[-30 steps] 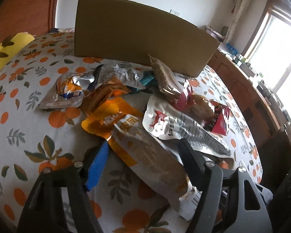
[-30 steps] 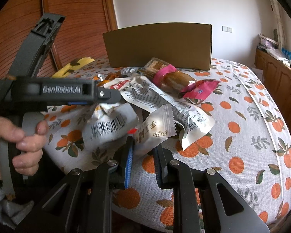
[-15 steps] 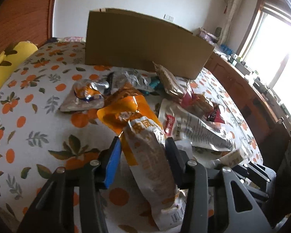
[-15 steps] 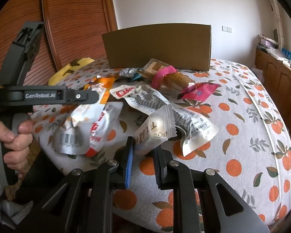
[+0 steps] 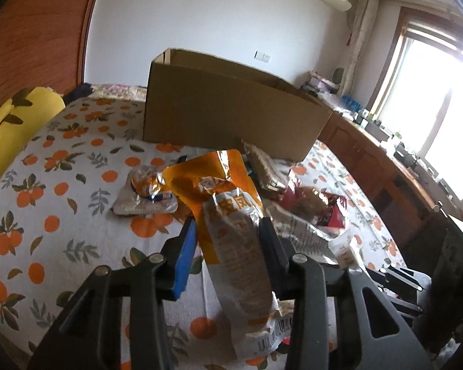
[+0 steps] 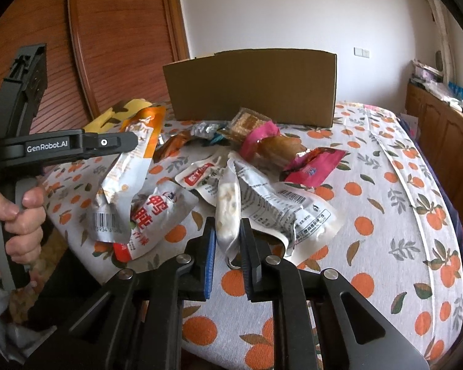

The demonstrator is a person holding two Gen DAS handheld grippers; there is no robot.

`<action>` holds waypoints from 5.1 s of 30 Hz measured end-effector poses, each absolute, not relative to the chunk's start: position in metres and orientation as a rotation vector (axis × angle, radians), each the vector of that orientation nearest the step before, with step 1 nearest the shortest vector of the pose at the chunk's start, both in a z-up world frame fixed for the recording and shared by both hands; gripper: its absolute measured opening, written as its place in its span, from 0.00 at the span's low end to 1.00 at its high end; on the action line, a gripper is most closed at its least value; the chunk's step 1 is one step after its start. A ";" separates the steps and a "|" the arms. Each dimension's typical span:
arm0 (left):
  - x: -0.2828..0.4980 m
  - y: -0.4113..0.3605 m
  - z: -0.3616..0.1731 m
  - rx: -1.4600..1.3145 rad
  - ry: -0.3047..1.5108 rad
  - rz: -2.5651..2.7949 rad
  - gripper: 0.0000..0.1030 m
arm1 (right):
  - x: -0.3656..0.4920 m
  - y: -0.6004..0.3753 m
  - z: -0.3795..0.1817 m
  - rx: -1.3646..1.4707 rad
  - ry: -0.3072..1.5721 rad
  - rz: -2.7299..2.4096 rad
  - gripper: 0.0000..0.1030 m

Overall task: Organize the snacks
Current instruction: 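Carry the orange-and-white bag into the cardboard box and open the left gripper, then withdraw the left tool from the box back toward the snack pile, then grasp the red-labelled pouch with the left gripper and lift it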

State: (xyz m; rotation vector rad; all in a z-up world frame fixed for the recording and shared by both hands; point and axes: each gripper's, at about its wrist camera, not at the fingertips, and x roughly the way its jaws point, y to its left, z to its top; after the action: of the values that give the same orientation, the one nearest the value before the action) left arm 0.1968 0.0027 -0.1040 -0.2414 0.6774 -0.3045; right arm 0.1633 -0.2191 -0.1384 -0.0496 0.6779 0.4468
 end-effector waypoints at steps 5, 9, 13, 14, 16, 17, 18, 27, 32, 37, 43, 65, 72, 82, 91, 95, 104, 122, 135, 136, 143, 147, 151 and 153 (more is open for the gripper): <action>0.190 0.005 -0.093 -0.255 0.614 -0.314 0.37 | 0.166 -0.221 -0.134 -0.040 0.669 0.447 0.12; 0.187 0.007 -0.080 -0.264 0.571 -0.325 0.37 | 0.168 -0.223 -0.126 -0.035 0.656 0.448 0.12; 0.190 0.007 -0.059 -0.248 0.531 -0.334 0.37 | 0.175 -0.224 -0.112 -0.033 0.637 0.455 0.12; 0.192 0.007 -0.055 -0.243 0.527 -0.336 0.37 | 0.177 -0.224 -0.108 -0.034 0.632 0.455 0.12; 0.199 0.008 -0.045 -0.228 0.507 -0.339 0.37 | 0.183 -0.224 -0.098 -0.041 0.619 0.458 0.12; 0.204 0.008 -0.037 -0.217 0.493 -0.341 0.38 | 0.187 -0.224 -0.093 -0.044 0.610 0.460 0.12; 0.208 0.009 -0.032 -0.210 0.483 -0.344 0.38 | 0.192 -0.223 -0.086 -0.047 0.600 0.463 0.12; 0.255 0.010 0.001 -0.164 0.409 -0.375 0.38 | 0.236 -0.222 -0.043 -0.051 0.540 0.464 0.12; 0.291 0.010 0.012 -0.164 0.392 -0.408 0.38 | 0.269 -0.216 -0.024 -0.079 0.509 0.455 0.12; 0.332 0.010 0.017 -0.156 0.367 -0.414 0.38 | 0.302 -0.212 -0.009 -0.098 0.488 0.452 0.12; 0.374 0.011 0.017 -0.148 0.349 -0.394 0.38 | 0.348 -0.211 -0.003 -0.122 0.464 0.436 0.12; 0.449 0.013 -0.020 -0.103 0.491 -0.281 0.46 | 0.444 -0.193 -0.047 -0.112 0.597 0.404 0.15; 0.438 0.006 -0.019 -0.061 0.512 -0.269 0.52 | 0.435 -0.191 -0.045 -0.119 0.601 0.414 0.27; 0.377 0.000 -0.004 -0.010 0.514 -0.306 0.53 | 0.374 -0.217 -0.021 -0.072 0.612 0.440 0.28; 0.313 -0.002 -0.006 0.022 0.523 -0.318 0.53 | 0.305 -0.229 -0.030 -0.077 0.660 0.429 0.31; 0.294 -0.002 -0.017 0.022 0.556 -0.334 0.53 | 0.282 -0.227 -0.048 -0.077 0.699 0.453 0.35; 0.252 -0.010 -0.061 0.014 0.641 -0.368 0.53 | 0.248 -0.220 -0.101 -0.075 0.772 0.507 0.44; 0.208 -0.030 -0.117 -0.006 0.776 -0.419 0.53 | 0.233 -0.222 -0.133 -0.107 0.838 0.516 0.57; 0.193 -0.036 -0.120 -0.020 0.799 -0.472 0.56 | 0.229 -0.217 -0.141 -0.243 0.850 0.491 0.72; 0.193 -0.036 -0.120 -0.020 0.801 -0.476 0.56 | 0.228 -0.215 -0.141 -0.258 0.846 0.491 0.72; 0.184 -0.041 -0.123 -0.004 0.804 -0.483 0.59 | 0.238 -0.213 -0.149 -0.299 0.857 0.455 0.73; 0.182 -0.048 -0.128 0.017 0.818 -0.490 0.61 | 0.242 -0.217 -0.151 -0.257 0.876 0.474 0.71; 0.183 -0.055 -0.134 0.049 0.836 -0.486 0.62 | 0.240 -0.218 -0.151 -0.249 0.857 0.466 0.61; 0.184 -0.058 -0.137 0.065 0.847 -0.482 0.63 | 0.239 -0.218 -0.151 -0.251 0.850 0.472 0.59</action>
State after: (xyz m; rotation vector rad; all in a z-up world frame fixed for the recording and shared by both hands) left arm 0.1837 -0.0582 -0.1373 0.0649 0.8468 -0.4816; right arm 0.2393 -0.2178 -0.1509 -0.2506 0.8505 0.4721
